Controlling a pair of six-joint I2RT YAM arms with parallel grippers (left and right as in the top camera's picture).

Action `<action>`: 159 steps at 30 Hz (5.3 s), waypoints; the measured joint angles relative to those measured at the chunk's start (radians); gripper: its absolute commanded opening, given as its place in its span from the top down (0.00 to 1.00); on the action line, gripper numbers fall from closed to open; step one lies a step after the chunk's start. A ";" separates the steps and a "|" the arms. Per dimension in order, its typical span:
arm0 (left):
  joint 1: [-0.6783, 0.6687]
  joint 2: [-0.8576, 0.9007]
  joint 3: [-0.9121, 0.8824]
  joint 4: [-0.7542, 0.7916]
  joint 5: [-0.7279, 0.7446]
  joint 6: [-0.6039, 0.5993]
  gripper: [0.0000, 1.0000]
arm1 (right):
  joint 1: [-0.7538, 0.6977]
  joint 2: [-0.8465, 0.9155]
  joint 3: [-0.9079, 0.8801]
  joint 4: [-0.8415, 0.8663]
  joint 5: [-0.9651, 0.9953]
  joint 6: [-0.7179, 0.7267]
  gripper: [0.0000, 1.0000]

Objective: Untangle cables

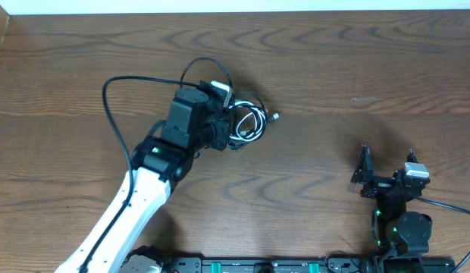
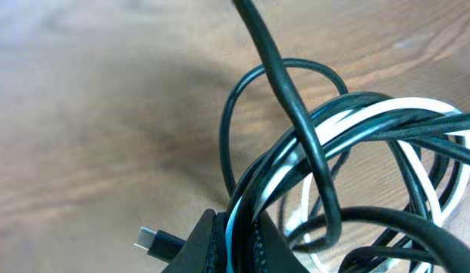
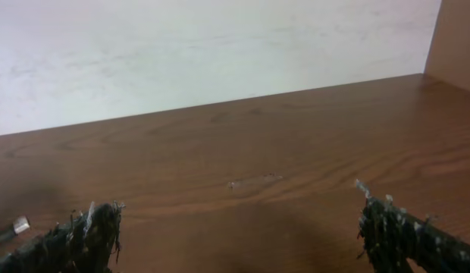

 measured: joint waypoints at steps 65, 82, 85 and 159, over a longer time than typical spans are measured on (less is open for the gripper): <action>0.171 -0.079 0.000 0.526 0.532 -0.041 0.92 | -0.001 0.705 0.496 0.161 -0.738 0.085 0.01; 0.276 -0.079 0.000 0.754 0.581 -0.296 0.93 | -0.001 0.903 0.507 0.639 -0.893 0.823 0.01; 0.277 -0.080 0.000 0.775 0.587 -0.364 0.92 | -0.001 0.949 0.507 0.661 -0.864 0.980 0.01; 0.357 -0.071 0.000 0.642 0.686 -0.283 0.93 | -0.217 1.098 0.509 0.692 -0.839 0.963 0.99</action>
